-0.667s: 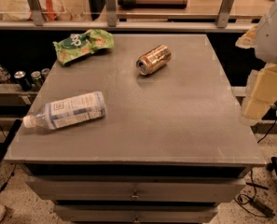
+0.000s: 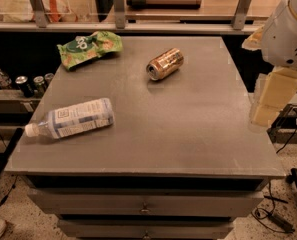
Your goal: Place blue plastic bottle upright
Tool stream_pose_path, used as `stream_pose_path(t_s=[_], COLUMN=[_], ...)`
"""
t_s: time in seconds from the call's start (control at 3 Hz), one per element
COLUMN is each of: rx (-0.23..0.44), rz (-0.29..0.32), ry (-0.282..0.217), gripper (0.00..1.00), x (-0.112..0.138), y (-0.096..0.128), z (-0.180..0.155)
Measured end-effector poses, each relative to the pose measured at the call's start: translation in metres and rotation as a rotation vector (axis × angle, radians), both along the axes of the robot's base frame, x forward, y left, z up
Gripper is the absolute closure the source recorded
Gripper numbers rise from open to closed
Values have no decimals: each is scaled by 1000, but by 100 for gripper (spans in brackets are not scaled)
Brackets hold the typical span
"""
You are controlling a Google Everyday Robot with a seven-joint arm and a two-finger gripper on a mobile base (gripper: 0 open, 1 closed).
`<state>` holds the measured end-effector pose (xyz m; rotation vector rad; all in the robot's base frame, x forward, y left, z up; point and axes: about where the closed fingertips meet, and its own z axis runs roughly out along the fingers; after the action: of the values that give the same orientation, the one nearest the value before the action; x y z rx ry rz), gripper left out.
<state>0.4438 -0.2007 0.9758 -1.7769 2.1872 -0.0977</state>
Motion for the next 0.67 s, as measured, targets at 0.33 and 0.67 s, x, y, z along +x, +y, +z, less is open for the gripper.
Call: stream_pose_path(t_s=[0.33, 0.67], rx=[-13, -33], rz=[115, 268], ry=[18, 54], gripper=[0, 0], x=[14, 28], y=[36, 85], z=[-9, -24])
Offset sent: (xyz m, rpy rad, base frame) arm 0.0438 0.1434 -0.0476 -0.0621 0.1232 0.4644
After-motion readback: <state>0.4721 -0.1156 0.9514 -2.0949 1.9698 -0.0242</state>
